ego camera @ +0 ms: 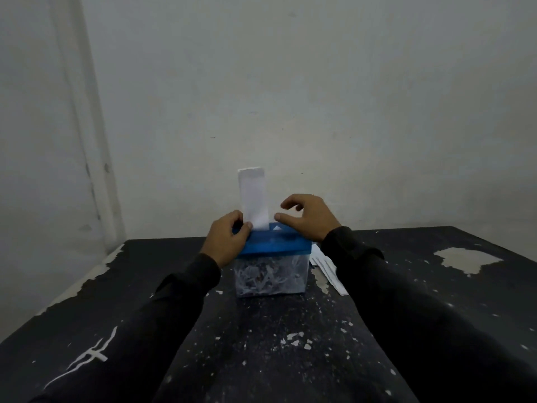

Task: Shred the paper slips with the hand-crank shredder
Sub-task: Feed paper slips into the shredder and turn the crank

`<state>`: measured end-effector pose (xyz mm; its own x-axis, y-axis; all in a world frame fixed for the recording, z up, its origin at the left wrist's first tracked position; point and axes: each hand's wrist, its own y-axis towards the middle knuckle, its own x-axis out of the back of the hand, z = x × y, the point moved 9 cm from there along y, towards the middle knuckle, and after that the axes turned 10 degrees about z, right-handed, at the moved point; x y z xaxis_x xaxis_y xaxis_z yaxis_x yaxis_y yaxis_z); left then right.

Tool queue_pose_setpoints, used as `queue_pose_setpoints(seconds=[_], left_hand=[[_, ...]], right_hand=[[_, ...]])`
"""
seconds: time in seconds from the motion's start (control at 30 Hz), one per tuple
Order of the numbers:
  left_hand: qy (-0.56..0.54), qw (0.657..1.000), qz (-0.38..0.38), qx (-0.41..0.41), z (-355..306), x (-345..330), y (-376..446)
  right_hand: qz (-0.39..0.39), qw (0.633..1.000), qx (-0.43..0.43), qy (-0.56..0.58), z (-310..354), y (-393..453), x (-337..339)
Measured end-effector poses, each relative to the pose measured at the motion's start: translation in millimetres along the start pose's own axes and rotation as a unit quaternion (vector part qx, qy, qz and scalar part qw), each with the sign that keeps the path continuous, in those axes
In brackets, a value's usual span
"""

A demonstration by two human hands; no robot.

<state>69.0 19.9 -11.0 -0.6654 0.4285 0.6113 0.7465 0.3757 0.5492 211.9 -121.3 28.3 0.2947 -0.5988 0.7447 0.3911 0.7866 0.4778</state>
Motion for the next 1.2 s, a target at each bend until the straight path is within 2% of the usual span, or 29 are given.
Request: queue_pose_setpoints(seconds=[0.1, 0.2, 0.33, 0.47, 0.6, 0.8, 0.97, 1.03, 1.13, 1.2], left_hand=[[-0.011, 1.000, -0.020, -0.013, 0.0, -1.6, -2.1], [-0.015, 0.999, -0.027, -0.016, 1.5, -3.7, -2.9], [-0.021, 0.999, -0.019, -0.019, 1.1, -3.0, -1.6], [-0.035, 0.999, -0.024, -0.010, 3.1, -3.7, -2.5], [-0.051, 0.998, -0.029, -0.003, 4.6, -4.1, -2.7], [-0.050, 0.998, -0.028, -0.008, 3.1, -5.3, -4.2], [-0.036, 0.999, -0.012, 0.005, 6.9, -4.3, -1.2], [-0.038, 0.999, -0.003, 0.010, 9.8, -5.7, 0.3], [-0.067, 0.997, 0.033, 0.023, 11.7, -11.5, 2.6], [-0.079, 0.994, 0.061, 0.038, 14.5, -17.3, 5.2]], right_hand=[[0.076, 0.993, -0.070, -0.057, -29.0, -25.9, -5.9], [0.128, 0.987, -0.094, -0.020, -41.6, -44.0, -24.8], [0.098, 0.992, -0.078, -0.024, -41.2, -40.7, -21.9], [0.144, 0.983, -0.109, 0.039, -51.9, -44.3, -36.1], [0.102, 0.986, -0.124, 0.040, -59.1, -47.8, -32.2], [0.096, 0.980, -0.165, 0.063, -58.1, -53.0, -26.9], [0.091, 0.980, -0.177, -0.009, -46.6, -48.4, -18.1], [0.127, 0.974, -0.186, 0.021, -52.9, -47.7, -16.7], [0.233, 0.950, -0.174, 0.116, -62.8, -57.1, -20.2], [0.242, 0.944, -0.158, 0.158, -66.6, -64.5, -16.5]])
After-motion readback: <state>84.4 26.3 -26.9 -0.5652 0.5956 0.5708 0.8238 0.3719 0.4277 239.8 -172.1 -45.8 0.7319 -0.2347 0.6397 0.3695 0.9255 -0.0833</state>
